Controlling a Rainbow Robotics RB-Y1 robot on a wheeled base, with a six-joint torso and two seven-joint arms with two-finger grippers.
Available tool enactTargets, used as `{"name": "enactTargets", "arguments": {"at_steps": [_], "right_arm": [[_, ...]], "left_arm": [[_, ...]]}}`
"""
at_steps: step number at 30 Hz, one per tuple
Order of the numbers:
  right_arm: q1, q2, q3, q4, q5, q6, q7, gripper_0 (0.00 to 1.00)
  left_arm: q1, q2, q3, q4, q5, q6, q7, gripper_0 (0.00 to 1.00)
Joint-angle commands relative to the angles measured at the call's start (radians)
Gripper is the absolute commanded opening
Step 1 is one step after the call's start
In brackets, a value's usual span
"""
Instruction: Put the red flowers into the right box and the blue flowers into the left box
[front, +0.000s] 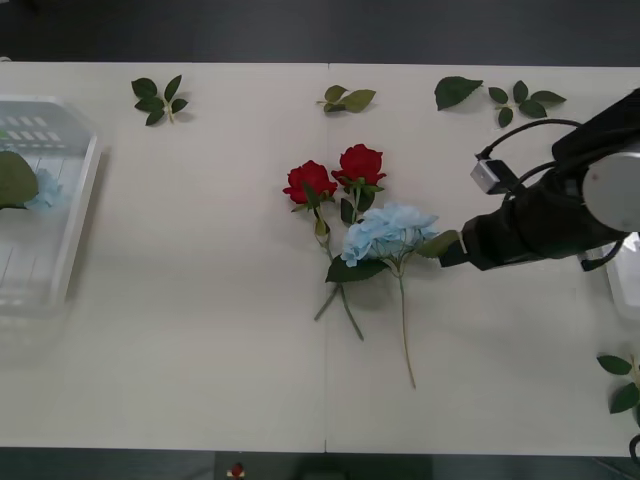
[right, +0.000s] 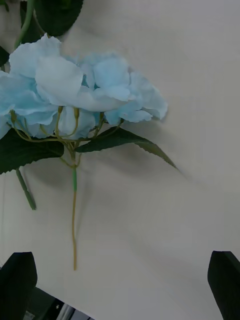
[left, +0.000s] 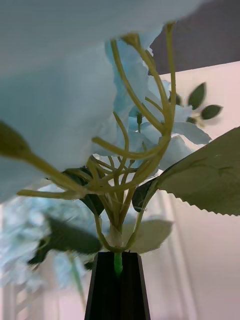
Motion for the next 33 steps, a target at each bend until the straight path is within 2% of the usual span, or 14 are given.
{"name": "enactTargets", "arguments": {"at_steps": [1,5,8,14,20,27,29,30,31,32,33], "right_arm": [[-0.085,0.051,0.116,-0.032,0.094,-0.003,-0.154,1.00],[-0.124,0.103,0.212,-0.008,0.191,-0.009,-0.261,1.00],[-0.142,0.140,0.274,0.026,0.261,-0.029,-0.310,1.00],[-0.173,0.193,0.376,0.138,0.370,-0.101,-0.364,1.00],[-0.196,0.236,0.414,0.264,0.404,-0.178,-0.369,1.00],[-0.200,0.262,0.434,0.328,0.441,-0.218,-0.372,1.00],[-0.200,0.266,0.440,0.336,0.445,-0.222,-0.375,1.00],[-0.200,0.266,0.443,0.339,0.445,-0.224,-0.375,1.00],[-0.200,0.266,0.446,0.340,0.447,-0.224,-0.376,0.99],[-0.200,0.266,0.452,0.340,0.448,-0.224,-0.378,0.84],[-0.200,0.266,0.457,0.340,0.453,-0.224,-0.379,0.58]], "left_arm": [[0.114,0.015,0.067,-0.009,-0.014,-0.057,0.008,0.00],[0.208,0.015,0.079,-0.008,-0.020,-0.143,-0.009,0.00],[0.240,0.006,0.049,-0.003,-0.050,-0.206,-0.010,0.00],[0.225,-0.050,-0.020,0.068,-0.075,-0.278,-0.026,0.00],[0.196,-0.082,-0.091,0.127,-0.070,-0.307,-0.036,0.00],[0.166,-0.108,-0.131,0.201,-0.037,-0.307,-0.044,0.00],[0.168,-0.108,-0.135,0.203,-0.009,-0.307,-0.053,0.06],[0.168,-0.108,-0.135,0.203,0.002,-0.304,-0.056,0.16],[0.168,-0.108,-0.135,0.203,0.013,-0.301,-0.059,0.23],[0.168,-0.108,-0.135,0.203,0.026,-0.289,-0.061,0.34],[0.168,-0.108,-0.134,0.203,0.042,-0.278,-0.062,0.43]]}}
